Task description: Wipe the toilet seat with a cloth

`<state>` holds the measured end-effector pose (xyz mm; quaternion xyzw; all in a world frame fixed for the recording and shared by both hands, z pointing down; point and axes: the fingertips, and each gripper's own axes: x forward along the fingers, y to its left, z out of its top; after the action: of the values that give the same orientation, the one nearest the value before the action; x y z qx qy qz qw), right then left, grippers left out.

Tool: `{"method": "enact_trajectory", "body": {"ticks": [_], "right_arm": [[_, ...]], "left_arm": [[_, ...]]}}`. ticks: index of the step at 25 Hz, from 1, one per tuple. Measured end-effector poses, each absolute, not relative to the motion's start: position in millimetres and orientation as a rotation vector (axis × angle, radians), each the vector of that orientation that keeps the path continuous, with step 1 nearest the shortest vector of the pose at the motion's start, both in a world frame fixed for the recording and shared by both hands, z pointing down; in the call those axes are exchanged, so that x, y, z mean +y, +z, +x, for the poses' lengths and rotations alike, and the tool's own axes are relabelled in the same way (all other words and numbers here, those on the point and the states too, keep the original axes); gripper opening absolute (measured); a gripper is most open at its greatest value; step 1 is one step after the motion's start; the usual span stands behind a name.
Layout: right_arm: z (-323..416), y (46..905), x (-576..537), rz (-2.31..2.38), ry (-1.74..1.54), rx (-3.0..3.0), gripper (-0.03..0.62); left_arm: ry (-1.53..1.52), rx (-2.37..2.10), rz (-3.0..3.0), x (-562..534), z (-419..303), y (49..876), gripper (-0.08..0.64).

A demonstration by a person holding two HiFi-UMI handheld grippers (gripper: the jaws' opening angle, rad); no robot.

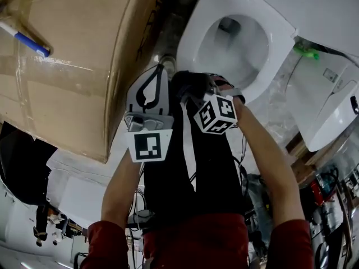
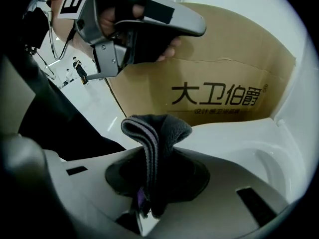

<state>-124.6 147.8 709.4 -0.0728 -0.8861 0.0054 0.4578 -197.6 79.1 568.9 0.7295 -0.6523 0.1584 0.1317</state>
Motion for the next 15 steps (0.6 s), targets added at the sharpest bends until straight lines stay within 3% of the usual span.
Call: {"method": "enact_trajectory", "body": {"ticks": [15], "right_arm": [[-39,713,165,0.478,0.52,-2.161,0.075]], "left_arm": [[0.469,-1.749,2.219,84,-142,576,0.012]]}}
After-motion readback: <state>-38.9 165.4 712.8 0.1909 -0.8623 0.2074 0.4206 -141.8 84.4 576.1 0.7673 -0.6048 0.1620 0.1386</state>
